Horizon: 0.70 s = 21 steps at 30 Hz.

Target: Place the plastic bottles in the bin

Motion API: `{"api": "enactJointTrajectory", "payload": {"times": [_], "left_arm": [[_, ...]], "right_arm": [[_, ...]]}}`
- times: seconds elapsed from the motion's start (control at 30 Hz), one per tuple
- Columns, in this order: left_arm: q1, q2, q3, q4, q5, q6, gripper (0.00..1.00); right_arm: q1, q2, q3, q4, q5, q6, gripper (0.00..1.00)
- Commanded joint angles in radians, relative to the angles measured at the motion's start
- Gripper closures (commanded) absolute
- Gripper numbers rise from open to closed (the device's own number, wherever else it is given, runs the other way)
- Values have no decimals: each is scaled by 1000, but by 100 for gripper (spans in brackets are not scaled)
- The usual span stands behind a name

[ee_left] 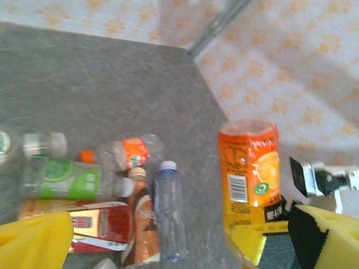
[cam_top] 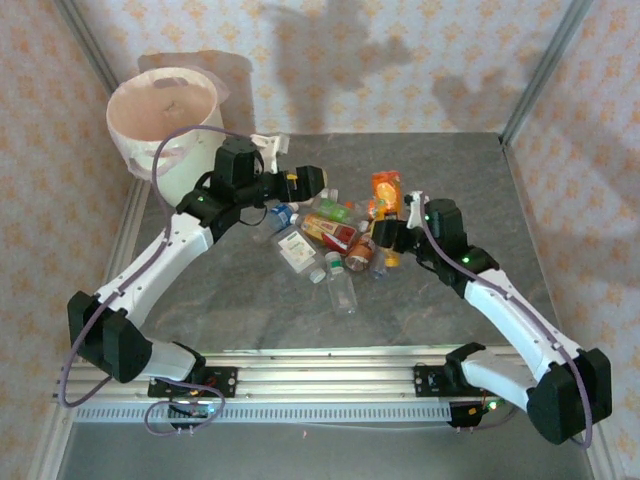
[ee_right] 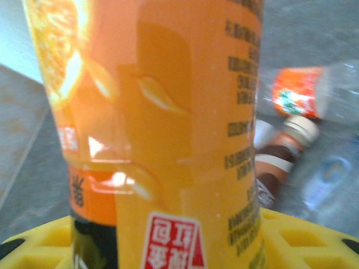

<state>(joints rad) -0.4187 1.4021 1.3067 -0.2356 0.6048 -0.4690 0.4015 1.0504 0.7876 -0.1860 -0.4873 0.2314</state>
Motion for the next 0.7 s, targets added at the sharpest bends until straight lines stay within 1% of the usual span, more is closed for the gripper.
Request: {"api": "enactJointTrajectory", "payload": {"times": [0.0,0.13,0.2,0.27,0.33,0.37,0.5,0.57,0.67], "left_arm": [[-22,22,40,64,130,25,0],[-64,52,54,103,141,17,0],[-76,62,60,117,129,7,0],[-80,66,52,154,103,-22,0],[-80,71,31,225,91,-59,0],[-80,76,26,244,92,-97,1],[-81,117,46,260,121,-126,3],[-87,136,58,269,141,-137,5],[-99,157,79,246,138,-128,10]], "right_arm": [[44,37,77,115,-116,-30,50],[97,89,124,164,-134,-32,50],[119,111,145,181,-143,-32,50],[140,127,164,189,-149,-34,50],[159,129,175,201,-151,-36,50],[166,128,176,210,-150,-34,49],[181,154,175,255,-165,-9,50],[190,164,185,249,-168,-10,49],[197,175,194,244,-165,-11,49]]}}
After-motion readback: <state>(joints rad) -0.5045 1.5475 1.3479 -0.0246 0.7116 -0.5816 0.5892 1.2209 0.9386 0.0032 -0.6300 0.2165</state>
